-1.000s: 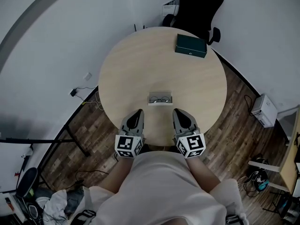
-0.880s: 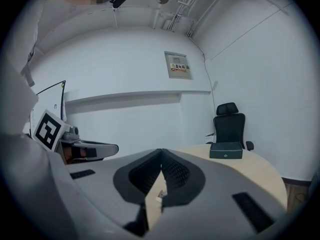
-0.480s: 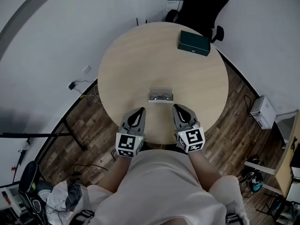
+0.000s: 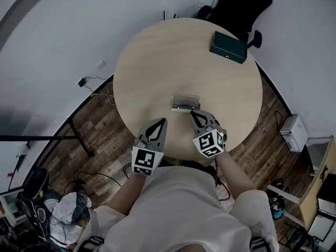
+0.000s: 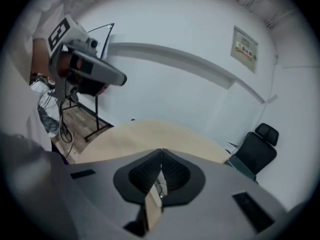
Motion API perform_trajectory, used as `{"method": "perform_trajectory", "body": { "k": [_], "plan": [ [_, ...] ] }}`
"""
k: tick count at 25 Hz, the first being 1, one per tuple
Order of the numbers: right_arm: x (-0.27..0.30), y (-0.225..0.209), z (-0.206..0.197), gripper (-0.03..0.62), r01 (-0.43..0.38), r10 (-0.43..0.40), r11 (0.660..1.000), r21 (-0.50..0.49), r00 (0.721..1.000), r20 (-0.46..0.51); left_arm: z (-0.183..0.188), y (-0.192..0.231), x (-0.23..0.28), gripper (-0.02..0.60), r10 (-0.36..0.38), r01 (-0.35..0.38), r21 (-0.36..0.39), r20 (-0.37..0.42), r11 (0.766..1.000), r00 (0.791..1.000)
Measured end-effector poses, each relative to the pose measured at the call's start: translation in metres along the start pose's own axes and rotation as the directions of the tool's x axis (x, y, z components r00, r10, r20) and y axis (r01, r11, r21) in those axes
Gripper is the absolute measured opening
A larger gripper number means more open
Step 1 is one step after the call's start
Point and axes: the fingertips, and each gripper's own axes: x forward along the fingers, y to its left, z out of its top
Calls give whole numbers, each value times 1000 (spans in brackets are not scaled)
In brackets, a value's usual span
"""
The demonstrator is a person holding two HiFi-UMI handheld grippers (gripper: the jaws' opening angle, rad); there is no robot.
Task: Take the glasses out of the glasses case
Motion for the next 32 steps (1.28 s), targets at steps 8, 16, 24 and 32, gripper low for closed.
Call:
{"method": "perform_trajectory", "body": {
  "k": [8, 16, 24, 32],
  "plan": [
    [66, 11, -53, 14, -185, 141, 968, -169, 960, -242, -4, 2, -3, 8, -6, 6, -35, 4, 999, 1000],
    [111, 19, -95, 18, -322, 196, 918, -231, 876, -441, -13, 13, -6, 8, -24, 25, -79, 21, 997, 999],
    [137, 24, -124, 18, -416, 205, 870, -265, 794, -572, -29, 33, -11, 8, -5, 5, -88, -2, 996, 1000],
    [150, 24, -129, 91, -459, 214, 850, -258, 749, -627, -31, 42, -7, 8, -9, 9, -94, -6, 996, 1000]
  ]
}}
